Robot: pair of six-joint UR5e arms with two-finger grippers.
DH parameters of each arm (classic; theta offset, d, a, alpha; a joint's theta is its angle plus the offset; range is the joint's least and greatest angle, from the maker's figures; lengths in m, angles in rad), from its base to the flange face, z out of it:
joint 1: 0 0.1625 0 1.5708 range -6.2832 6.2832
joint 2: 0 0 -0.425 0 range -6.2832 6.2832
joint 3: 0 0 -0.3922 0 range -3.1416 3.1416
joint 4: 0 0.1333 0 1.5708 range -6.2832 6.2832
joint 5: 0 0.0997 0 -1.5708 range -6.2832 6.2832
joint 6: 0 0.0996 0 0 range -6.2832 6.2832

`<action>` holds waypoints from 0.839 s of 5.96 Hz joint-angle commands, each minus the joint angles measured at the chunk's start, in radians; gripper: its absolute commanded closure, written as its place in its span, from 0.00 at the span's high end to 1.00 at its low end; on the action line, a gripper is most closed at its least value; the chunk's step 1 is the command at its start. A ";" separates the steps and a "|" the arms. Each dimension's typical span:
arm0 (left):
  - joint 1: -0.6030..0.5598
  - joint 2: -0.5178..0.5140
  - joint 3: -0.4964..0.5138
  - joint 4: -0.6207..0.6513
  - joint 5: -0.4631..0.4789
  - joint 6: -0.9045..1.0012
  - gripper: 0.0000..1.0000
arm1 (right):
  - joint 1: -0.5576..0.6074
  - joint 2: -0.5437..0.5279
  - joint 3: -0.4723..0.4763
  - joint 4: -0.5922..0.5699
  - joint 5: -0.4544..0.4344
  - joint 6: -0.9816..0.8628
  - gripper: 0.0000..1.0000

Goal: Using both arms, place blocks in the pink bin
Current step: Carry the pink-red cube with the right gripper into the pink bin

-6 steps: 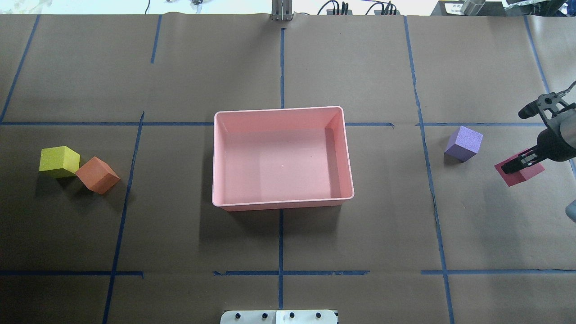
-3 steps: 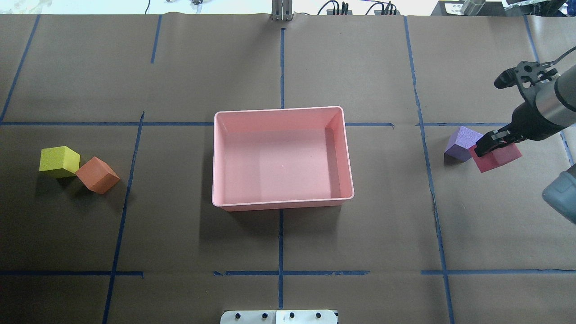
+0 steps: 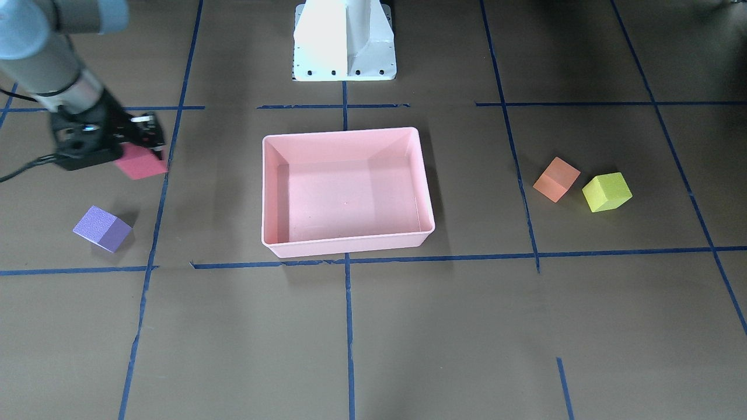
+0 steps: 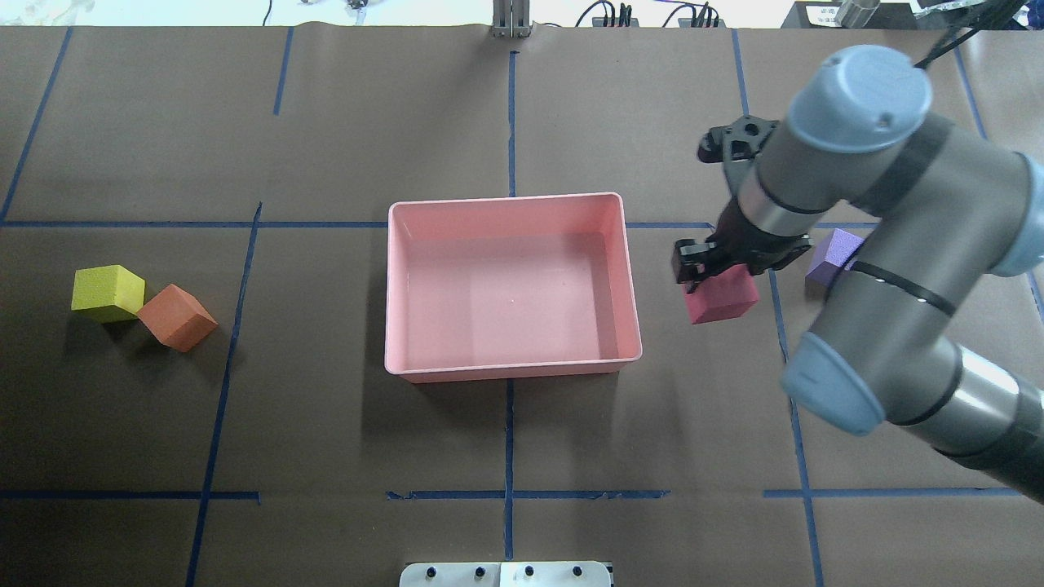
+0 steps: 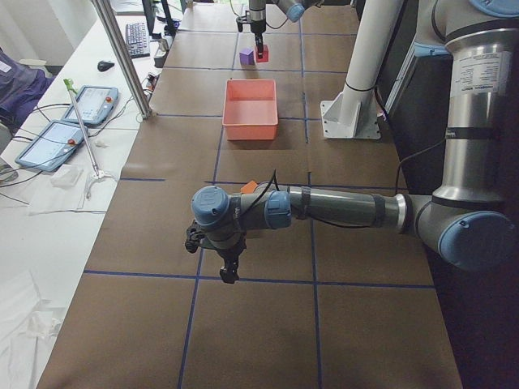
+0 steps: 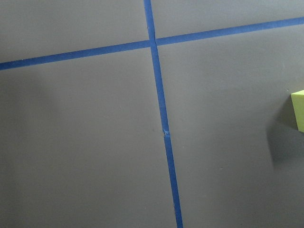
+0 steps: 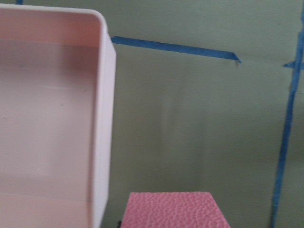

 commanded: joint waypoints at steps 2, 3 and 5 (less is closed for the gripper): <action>0.000 -0.003 0.000 0.000 0.000 0.000 1.00 | -0.149 0.203 -0.126 -0.023 -0.091 0.217 0.27; 0.000 -0.003 -0.003 0.000 -0.002 0.000 1.00 | -0.153 0.204 -0.156 0.022 -0.105 0.217 0.30; 0.000 -0.005 -0.003 0.000 0.000 0.000 1.00 | -0.154 0.204 -0.169 0.032 -0.126 0.211 0.74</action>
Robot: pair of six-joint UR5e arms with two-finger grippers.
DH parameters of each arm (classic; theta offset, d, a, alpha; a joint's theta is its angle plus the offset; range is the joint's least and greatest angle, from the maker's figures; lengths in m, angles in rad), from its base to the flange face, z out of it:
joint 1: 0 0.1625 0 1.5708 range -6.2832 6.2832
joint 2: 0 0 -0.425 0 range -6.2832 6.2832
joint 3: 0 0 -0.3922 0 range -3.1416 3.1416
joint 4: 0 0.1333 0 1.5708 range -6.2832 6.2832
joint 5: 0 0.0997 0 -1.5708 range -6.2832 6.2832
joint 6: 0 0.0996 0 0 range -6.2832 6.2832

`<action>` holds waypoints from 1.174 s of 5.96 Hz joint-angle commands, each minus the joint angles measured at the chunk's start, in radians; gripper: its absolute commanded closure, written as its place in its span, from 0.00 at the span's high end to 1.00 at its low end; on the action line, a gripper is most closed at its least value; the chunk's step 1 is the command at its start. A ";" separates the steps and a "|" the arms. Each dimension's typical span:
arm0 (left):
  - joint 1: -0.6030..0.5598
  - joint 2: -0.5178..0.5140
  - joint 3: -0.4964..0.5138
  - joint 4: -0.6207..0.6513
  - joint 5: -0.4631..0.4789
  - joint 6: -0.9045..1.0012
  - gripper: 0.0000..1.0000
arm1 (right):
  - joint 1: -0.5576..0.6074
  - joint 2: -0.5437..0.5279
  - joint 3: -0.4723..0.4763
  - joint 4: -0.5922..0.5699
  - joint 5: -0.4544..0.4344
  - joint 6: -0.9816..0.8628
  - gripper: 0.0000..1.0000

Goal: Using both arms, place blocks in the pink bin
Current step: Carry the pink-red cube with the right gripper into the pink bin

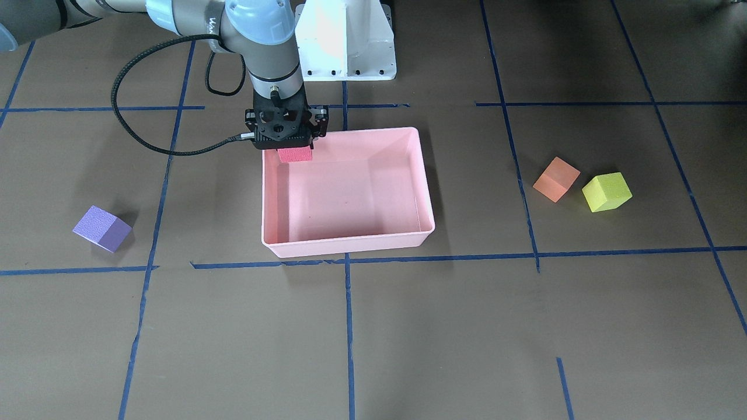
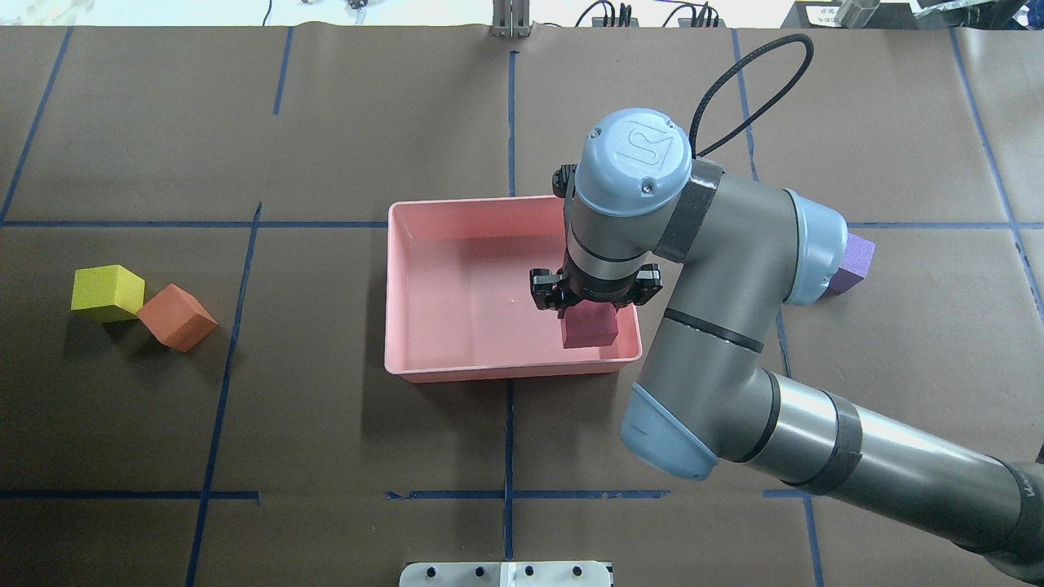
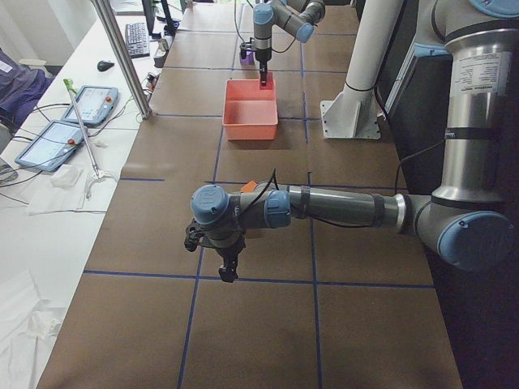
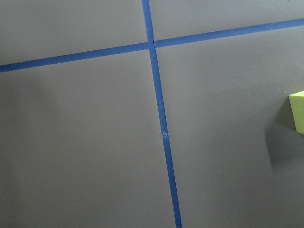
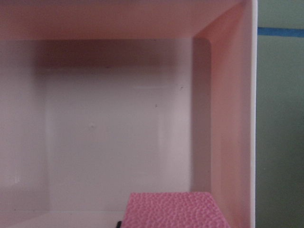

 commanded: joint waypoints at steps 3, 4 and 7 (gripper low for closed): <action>0.002 -0.006 0.000 -0.002 0.007 0.000 1.00 | 0.023 0.001 0.004 0.004 -0.003 -0.012 0.99; 0.005 -0.027 0.000 -0.003 0.004 0.002 1.00 | 0.054 0.001 0.005 0.002 0.007 -0.018 0.99; 0.018 -0.081 0.017 -0.199 0.001 -0.026 1.00 | 0.202 -0.060 0.028 -0.004 0.124 -0.232 0.99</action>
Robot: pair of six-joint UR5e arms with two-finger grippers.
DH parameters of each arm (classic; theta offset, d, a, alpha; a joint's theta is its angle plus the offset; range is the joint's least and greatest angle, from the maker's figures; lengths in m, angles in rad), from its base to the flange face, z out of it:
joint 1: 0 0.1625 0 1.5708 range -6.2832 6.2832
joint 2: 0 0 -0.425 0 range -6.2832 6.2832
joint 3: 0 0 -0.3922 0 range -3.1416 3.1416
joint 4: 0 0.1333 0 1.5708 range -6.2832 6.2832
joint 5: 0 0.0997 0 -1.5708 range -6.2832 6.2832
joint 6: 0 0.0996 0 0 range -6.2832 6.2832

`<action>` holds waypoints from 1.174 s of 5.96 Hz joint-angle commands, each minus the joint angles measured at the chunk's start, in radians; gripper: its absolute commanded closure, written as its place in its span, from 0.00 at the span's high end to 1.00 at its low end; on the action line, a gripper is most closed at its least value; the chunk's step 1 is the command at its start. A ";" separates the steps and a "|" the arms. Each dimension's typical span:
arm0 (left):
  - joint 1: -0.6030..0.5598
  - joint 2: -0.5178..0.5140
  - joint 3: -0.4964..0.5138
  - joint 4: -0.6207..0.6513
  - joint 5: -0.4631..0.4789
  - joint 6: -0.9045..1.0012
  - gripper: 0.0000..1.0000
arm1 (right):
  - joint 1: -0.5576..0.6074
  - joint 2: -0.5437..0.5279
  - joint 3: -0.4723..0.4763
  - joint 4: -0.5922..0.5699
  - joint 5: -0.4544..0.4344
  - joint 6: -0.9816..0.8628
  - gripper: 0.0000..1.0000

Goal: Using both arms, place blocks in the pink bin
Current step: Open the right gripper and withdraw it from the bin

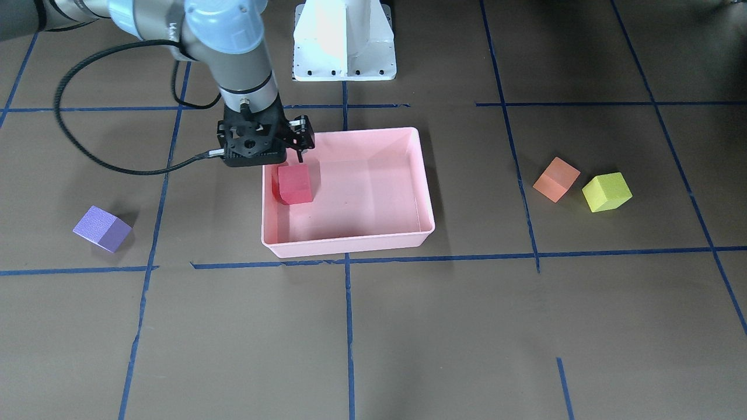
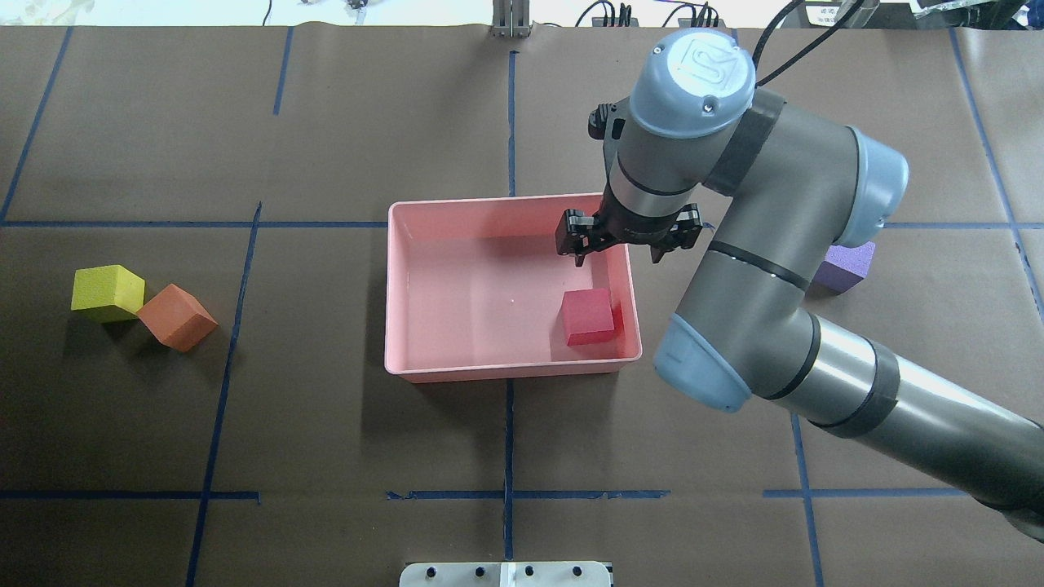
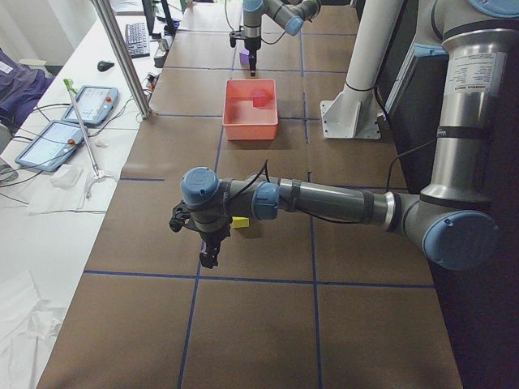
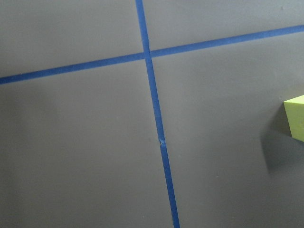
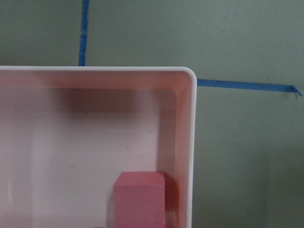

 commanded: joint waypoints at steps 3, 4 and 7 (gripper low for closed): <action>0.127 0.061 -0.005 -0.305 0.001 -0.376 1.00 | 0.238 -0.224 0.084 -0.003 0.075 -0.468 1.00; 0.180 0.096 -0.008 -0.388 0.004 -0.561 1.00 | 0.324 -0.291 0.079 -0.003 0.122 -0.641 1.00; 0.345 0.109 -0.008 -0.543 0.079 -0.946 1.00 | 0.560 -0.498 0.081 0.006 0.190 -1.093 0.99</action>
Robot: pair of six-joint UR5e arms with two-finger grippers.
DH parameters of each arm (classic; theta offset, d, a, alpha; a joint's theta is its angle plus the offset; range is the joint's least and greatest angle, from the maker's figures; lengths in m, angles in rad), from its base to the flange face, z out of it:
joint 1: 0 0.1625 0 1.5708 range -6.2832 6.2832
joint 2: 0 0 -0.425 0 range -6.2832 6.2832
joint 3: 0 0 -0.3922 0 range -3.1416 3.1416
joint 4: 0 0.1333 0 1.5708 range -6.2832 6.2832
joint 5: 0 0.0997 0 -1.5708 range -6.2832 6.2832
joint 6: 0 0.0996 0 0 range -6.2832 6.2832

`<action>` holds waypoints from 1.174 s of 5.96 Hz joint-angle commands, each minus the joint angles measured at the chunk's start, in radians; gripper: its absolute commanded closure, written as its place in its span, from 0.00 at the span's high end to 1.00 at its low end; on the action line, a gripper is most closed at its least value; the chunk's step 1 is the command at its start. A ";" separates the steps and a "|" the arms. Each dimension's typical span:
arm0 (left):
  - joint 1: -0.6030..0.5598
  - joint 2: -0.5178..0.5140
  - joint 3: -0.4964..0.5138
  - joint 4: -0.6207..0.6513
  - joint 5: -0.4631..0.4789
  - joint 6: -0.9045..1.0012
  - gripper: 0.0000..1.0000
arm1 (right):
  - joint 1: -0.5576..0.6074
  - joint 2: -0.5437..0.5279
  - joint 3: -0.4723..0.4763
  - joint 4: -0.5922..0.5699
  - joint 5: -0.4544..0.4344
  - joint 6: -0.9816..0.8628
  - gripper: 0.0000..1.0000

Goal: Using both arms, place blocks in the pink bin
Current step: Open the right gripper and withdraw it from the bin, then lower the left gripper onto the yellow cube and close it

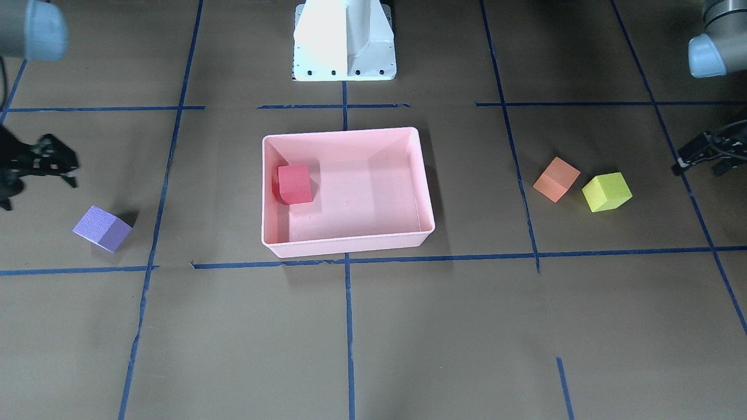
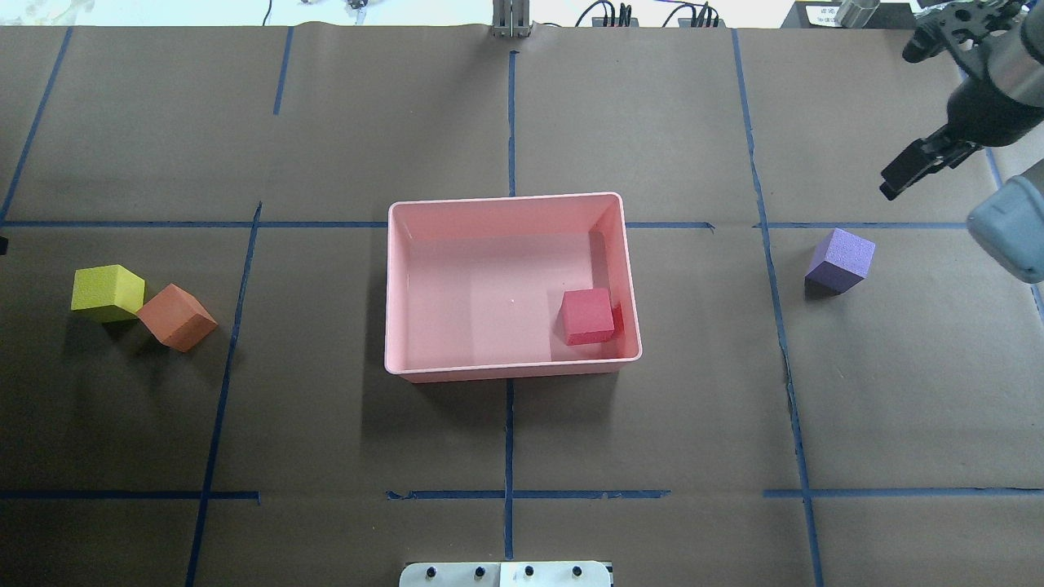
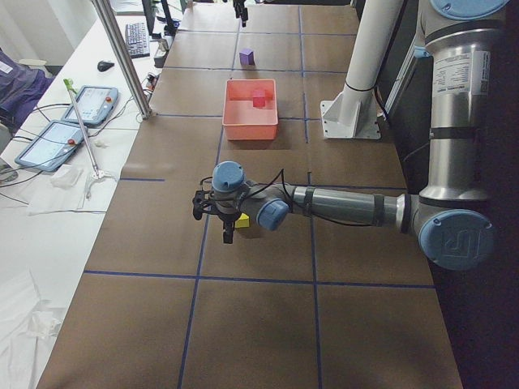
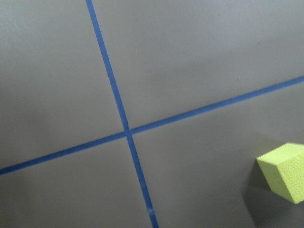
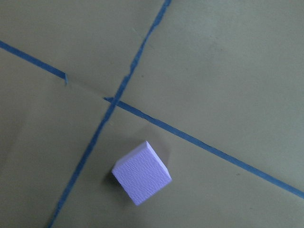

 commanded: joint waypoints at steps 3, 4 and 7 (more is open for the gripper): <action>0.202 -0.021 -0.002 -0.076 0.148 -0.258 1.00 | 0.201 -0.185 0.001 0.006 0.033 -0.361 0.99; 0.221 -0.037 0.001 -0.076 0.157 -0.276 1.00 | 0.202 -0.193 0.001 0.006 0.033 -0.369 1.00; 0.258 -0.065 0.043 -0.074 0.159 -0.274 1.00 | 0.202 -0.203 -0.004 0.006 0.030 -0.366 0.99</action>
